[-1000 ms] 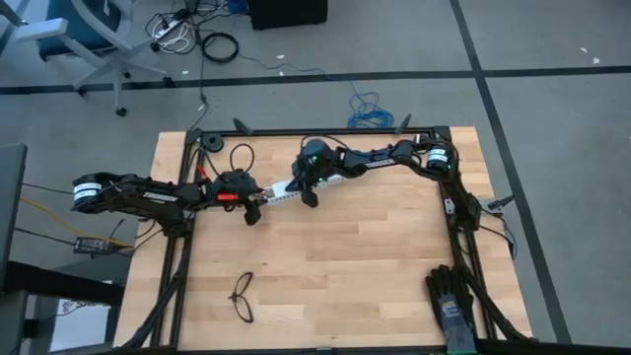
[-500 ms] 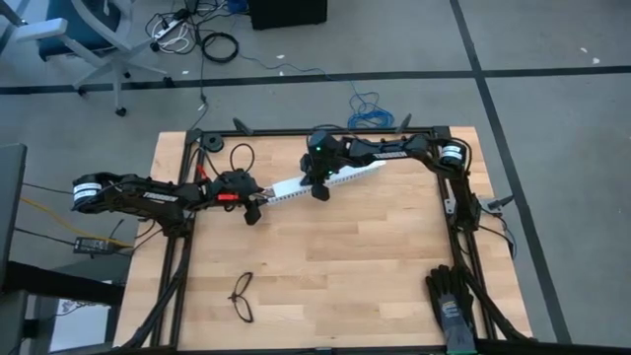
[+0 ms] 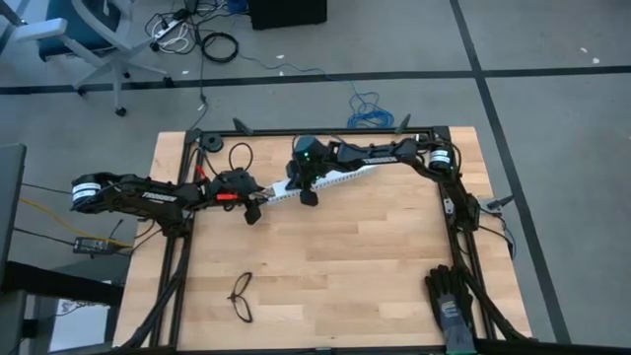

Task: Ziptie cables
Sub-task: Close the white cable duct lid

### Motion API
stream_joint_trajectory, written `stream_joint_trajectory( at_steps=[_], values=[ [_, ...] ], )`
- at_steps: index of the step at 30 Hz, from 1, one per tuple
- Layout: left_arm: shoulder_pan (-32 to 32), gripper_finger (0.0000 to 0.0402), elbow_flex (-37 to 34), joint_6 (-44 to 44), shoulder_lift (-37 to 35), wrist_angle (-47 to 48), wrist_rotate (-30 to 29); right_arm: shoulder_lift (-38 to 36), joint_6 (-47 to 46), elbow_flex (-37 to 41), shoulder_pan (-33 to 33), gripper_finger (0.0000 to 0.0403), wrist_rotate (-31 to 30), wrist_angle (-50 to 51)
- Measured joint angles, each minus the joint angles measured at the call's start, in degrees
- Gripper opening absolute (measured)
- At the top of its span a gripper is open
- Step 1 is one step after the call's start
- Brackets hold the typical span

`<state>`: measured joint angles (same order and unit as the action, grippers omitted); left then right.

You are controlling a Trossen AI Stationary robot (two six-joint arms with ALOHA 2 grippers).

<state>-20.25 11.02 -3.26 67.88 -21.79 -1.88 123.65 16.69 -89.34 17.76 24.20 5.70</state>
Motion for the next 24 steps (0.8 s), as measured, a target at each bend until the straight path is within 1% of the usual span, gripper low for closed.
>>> stream_joint_trajectory(
  at_steps=[3, 7, 10, 14, 18, 21, 24],
  values=[
    [0.0, 0.0195, 0.01, 0.12, 0.0, 0.21, 0.18, -1.44, 0.16, -0.15, 0.03, 0.0, -0.57, 1.24],
    [0.0, 0.0195, 0.01, 0.13, 0.0, 0.19, 1.08, -2.77, 0.86, -0.06, 0.65, 0.0, -1.53, 6.15],
    [0.0, 0.0195, 0.01, 0.19, 0.0, 0.02, 1.08, -4.4, 0.96, -0.09, 1.68, 0.0, -1.99, 8.03],
    [0.0, 0.0195, 0.01, 1.52, 0.0, -1.28, 1.06, -4.8, 0.95, -0.11, 2.64, 0.0, -2.35, 10.89],
    [0.0, 0.0195, 0.01, 2.82, 0.02, -3.29, 1.06, -4.8, 0.95, -0.09, 2.93, 0.0, -2.1, 12.37],
    [0.0, 0.0197, 0.01, 1.37, 0.02, -3.69, 1.08, -4.87, 1.01, 0.34, 3.05, 0.0, -2.06, 12.55],
    [0.0, 0.0208, 0.01, -0.3, 0.02, -3.62, 1.1, -5.62, 1.02, 0.81, 3.53, 0.0, -1.9, 12.32]
  ],
)
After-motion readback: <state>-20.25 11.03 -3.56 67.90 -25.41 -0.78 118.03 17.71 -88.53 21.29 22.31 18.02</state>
